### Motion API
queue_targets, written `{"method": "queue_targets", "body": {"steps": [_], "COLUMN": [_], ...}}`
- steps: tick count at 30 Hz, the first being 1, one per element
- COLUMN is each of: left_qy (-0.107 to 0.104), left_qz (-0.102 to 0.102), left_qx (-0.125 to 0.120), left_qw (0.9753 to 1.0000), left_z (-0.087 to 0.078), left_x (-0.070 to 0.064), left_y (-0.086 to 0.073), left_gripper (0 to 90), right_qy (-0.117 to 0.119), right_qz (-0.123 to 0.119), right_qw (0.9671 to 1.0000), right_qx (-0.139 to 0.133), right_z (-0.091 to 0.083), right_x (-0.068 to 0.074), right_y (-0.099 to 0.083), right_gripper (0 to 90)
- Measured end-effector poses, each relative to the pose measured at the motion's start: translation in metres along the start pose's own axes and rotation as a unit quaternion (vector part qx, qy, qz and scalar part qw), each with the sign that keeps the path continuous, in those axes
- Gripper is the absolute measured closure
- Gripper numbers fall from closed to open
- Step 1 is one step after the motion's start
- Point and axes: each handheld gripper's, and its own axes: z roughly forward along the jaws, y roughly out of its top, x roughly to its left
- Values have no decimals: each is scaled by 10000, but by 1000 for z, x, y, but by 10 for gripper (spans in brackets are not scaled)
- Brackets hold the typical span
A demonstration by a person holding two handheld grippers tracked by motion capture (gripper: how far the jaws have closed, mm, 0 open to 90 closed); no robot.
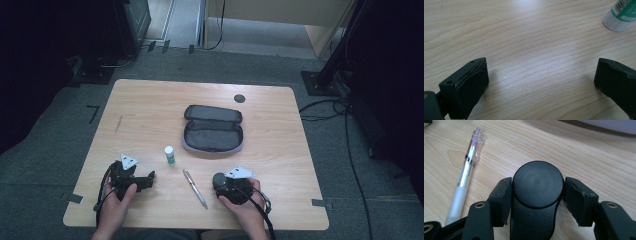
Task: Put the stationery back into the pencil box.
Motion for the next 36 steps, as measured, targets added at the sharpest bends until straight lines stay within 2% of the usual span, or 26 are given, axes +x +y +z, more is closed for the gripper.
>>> {"method": "queue_targets", "body": {"steps": [6,12,21,29,31,36], "left_qy": [0,1,5,5,1,2], "left_qz": [1,0,-5,-5,1,-5], "left_qx": [1,2,-1,-1,0,2], "left_qw": [10000,10000,10000,10000,10000,10000], "left_z": [0,0,0,0,0,0], "left_x": [0,0,0,0,0,0], "left_y": [0,0,0,0,0,0], "left_gripper": [0,0,0,0,0,0], "right_qy": [-69,-331,-289,-316,-329,-406], "right_qz": [-113,-329,-358,-361,-351,-296], "right_qw": [9999,9988,9982,9981,9980,9978], "right_qx": [-24,-140,-378,-390,-399,-429], "right_z": [1,2,4,3,3,2], "right_x": [-1,-4,-5,-5,-5,-5], "right_y": [0,-3,-9,-10,-10,-11], "right_gripper": [409,402,373,376,414,420]}}
